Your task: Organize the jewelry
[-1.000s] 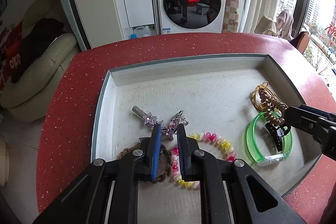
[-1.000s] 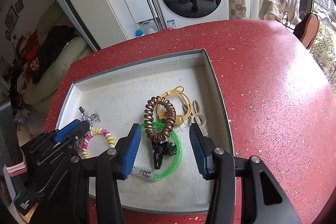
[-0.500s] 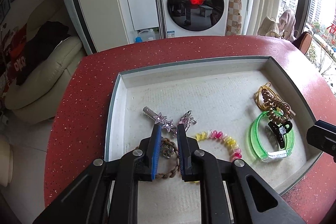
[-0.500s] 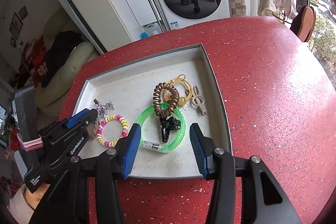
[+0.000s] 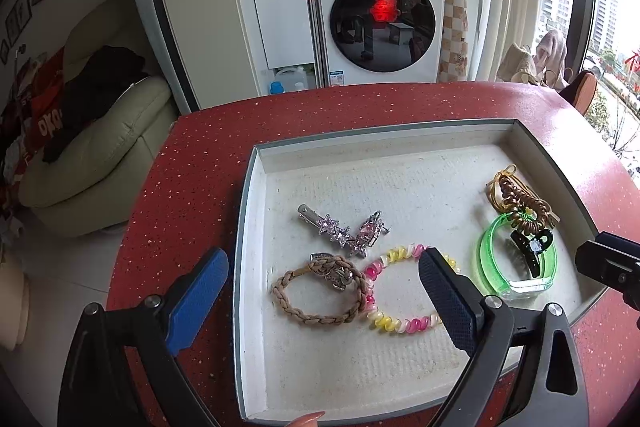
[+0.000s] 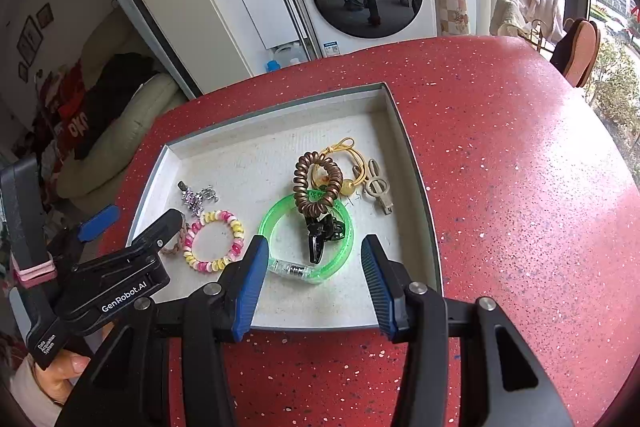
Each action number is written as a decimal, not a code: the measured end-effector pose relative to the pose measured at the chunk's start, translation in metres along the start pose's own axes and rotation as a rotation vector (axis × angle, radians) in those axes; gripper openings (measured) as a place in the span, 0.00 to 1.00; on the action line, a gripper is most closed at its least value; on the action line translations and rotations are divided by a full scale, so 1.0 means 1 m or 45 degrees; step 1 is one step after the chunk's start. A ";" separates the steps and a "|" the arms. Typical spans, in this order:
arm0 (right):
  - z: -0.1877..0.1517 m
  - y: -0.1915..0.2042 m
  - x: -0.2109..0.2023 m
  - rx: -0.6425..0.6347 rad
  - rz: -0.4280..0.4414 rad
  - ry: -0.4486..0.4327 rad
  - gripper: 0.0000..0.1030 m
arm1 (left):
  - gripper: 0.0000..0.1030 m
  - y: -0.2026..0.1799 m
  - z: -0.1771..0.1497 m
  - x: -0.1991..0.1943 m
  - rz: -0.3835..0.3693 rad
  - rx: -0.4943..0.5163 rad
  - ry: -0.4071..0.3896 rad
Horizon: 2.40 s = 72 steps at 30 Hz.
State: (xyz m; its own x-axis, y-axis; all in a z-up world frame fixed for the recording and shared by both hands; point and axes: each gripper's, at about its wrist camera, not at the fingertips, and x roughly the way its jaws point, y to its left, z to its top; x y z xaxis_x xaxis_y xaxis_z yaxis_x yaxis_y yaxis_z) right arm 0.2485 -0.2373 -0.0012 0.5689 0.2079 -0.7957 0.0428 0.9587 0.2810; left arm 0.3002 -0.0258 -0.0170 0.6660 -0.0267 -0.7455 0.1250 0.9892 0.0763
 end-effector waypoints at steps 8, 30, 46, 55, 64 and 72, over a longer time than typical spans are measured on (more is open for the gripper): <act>-0.002 0.001 0.001 -0.002 -0.005 0.020 0.51 | 1.00 -0.003 -0.010 -0.009 -0.027 0.045 0.010; -0.019 0.006 -0.003 -0.068 -0.065 0.110 0.82 | 1.00 -0.001 -0.042 -0.042 -0.062 -0.002 0.081; -0.055 0.012 -0.030 -0.088 -0.064 0.046 1.00 | 1.00 -0.001 -0.074 -0.087 -0.061 -0.039 0.030; -0.081 0.016 -0.043 -0.138 -0.156 -0.006 1.00 | 1.00 0.008 -0.109 -0.099 -0.044 -0.124 0.035; -0.102 0.024 -0.070 -0.173 -0.233 -0.168 1.00 | 1.00 0.015 -0.126 -0.123 0.014 -0.183 -0.096; -0.119 0.037 -0.089 -0.243 -0.299 -0.298 1.00 | 1.00 0.000 -0.133 -0.136 0.051 -0.130 -0.181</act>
State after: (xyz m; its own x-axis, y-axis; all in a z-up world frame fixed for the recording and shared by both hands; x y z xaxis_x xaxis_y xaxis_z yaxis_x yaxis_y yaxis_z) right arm 0.1020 -0.1969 0.0162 0.7349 -0.0508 -0.6762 0.0534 0.9984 -0.0170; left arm 0.1112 -0.0025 -0.0035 0.7669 0.0001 -0.6417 0.0257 0.9992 0.0308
